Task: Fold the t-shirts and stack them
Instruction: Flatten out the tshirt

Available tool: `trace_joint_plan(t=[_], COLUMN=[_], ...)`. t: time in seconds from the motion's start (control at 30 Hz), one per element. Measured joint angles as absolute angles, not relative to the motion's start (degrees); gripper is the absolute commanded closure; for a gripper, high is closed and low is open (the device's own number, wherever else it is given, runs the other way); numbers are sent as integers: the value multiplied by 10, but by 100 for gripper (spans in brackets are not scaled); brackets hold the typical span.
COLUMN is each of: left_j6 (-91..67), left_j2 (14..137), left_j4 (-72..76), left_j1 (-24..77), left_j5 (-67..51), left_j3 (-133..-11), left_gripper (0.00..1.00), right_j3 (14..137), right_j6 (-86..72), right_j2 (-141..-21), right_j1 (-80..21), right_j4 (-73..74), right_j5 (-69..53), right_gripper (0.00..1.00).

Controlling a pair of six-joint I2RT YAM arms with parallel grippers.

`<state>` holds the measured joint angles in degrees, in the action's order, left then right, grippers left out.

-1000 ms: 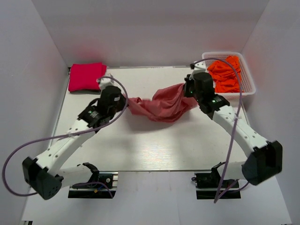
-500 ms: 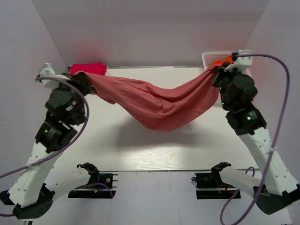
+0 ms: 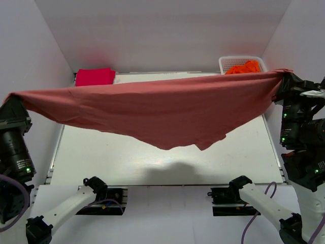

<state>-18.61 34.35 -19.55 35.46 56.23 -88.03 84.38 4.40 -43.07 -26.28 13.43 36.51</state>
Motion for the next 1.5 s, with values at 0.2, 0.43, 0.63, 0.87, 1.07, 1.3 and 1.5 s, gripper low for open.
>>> trace_joint_plan(t=[0.2, 0.43, 0.63, 0.87, 1.07, 1.3, 1.5], left_j6=[-195, -260, -337, -400, -411, -396, -372], left_j2=[333, 354, 500, 749, 885, 1033, 1041], left_j4=[-216, -260, -293, -330, -318, -301, -283], left_j1=[355, 355, 352, 306, 213, 149, 136], left_j5=[606, 616, 580, 532, 459, 348, 277], left_j3=[-877, -795, -727, -704, -721, -793, -787], left_gripper=[100, 100, 100, 100, 100, 100, 100], right_j3=[830, 754, 665, 660, 808, 1006, 974], right_j6=[50, 29, 1, 0, 6, 20, 21], right_j2=[-427, -448, -535, -765, -983, -1158, -1115], right_j1=[-264, -264, -263, -253, -220, -198, -210], right_j4=[135, 135, 121, 89, 90, 125, 161], right_j5=[401, 399, 370, 358, 357, 296, 197], right_gripper=[100, 100, 100, 100, 100, 10, 10])
